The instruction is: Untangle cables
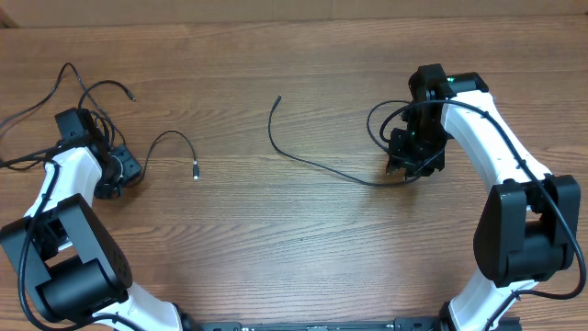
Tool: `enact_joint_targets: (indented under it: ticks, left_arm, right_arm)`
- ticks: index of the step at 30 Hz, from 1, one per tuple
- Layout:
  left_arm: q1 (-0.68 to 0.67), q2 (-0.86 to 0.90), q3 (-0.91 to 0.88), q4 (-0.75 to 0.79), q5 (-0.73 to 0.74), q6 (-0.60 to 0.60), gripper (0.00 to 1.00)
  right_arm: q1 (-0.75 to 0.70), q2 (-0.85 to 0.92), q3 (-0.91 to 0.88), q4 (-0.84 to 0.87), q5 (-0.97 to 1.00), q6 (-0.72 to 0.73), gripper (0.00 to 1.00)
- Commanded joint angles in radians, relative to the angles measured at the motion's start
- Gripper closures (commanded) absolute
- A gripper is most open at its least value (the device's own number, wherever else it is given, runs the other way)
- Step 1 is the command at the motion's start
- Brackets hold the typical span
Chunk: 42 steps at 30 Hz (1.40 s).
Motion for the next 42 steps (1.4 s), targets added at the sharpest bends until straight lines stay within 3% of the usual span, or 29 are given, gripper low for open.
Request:
enact_joint_targets:
  ticks: [1,4,7,17,22,28,35,39,42]
  left_arm:
    - [-0.002,0.01,-0.005,-0.011,-0.035,0.01,0.78]
    - [-0.002,0.01,0.014,-0.035,-0.052,0.011,0.93]
    - [0.0,0.01,0.072,-0.076,-0.055,0.011,0.96]
    - [0.016,0.008,0.494,-0.353,-0.121,0.025,0.96]
    - [0.038,0.008,0.665,-0.414,-0.121,0.025,0.94]
    - [0.076,0.008,0.731,-0.424,-0.188,0.025,0.91]
    - [0.152,0.008,0.743,-0.457,-0.201,-0.003,0.95]
    - [0.175,0.008,0.743,-0.463,-0.107,-0.016,0.94]
    - [0.174,0.008,0.743,-0.463,0.019,-0.015,0.83]
  right_arm:
    - [-0.003,-0.004,-0.002,-0.003,0.011,0.0,0.65]
    - [-0.003,-0.004,-0.002,-0.006,0.011,0.0,0.65]
    - [-0.003,-0.004,-0.002,-0.008,0.011,0.0,0.65]
    - [-0.003,-0.004,-0.002,-0.008,0.011,0.0,0.65]
    - [-0.003,-0.004,-0.002,-0.008,0.011,0.0,0.65]
    - [-0.003,-0.004,-0.002,-0.008,0.018,0.0,0.65]
    - [-0.003,-0.004,-0.002,-0.006,0.018,0.0,0.65]
    - [-0.003,-0.004,-0.002,-0.004,0.018,0.0,0.65]
    - [-0.003,-0.004,-0.002,-0.004,0.018,0.0,0.65]
